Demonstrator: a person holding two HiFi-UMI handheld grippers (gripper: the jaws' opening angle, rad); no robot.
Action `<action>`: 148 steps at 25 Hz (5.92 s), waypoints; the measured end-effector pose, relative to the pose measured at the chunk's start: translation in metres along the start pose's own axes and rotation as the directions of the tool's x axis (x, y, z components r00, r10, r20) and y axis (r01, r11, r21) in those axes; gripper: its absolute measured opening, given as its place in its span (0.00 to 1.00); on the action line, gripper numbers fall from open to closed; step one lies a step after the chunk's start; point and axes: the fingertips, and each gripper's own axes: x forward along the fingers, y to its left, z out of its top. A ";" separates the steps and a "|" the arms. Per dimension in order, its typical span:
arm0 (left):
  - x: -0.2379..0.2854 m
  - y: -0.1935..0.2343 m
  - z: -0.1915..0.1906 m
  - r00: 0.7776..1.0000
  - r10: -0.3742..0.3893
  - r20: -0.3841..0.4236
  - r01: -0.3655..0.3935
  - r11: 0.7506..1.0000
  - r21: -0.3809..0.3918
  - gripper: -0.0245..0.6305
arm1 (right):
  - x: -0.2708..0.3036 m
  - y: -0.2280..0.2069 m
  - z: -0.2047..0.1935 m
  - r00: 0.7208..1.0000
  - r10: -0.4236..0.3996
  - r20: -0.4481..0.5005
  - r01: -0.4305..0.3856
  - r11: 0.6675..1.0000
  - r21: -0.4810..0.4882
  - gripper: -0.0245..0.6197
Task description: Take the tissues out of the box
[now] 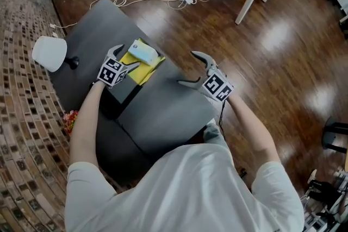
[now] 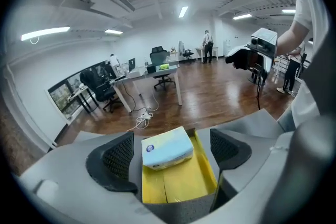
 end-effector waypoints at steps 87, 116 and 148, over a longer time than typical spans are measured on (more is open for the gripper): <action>-0.228 -0.040 -0.014 0.781 0.612 0.124 -0.552 0.769 -0.322 0.60 | 0.008 0.044 0.164 0.933 0.032 0.357 -0.024 0.999 -0.026 0.81; -0.368 -0.210 -0.110 0.377 0.926 -0.028 -0.672 0.253 -0.695 0.60 | -0.013 0.126 0.145 0.889 -0.114 0.444 0.048 0.986 0.158 0.81; -0.356 -0.269 -0.098 0.346 0.937 -0.038 -0.683 0.224 -0.696 0.60 | -0.051 0.171 0.101 0.925 -0.170 0.340 0.138 0.984 0.117 0.77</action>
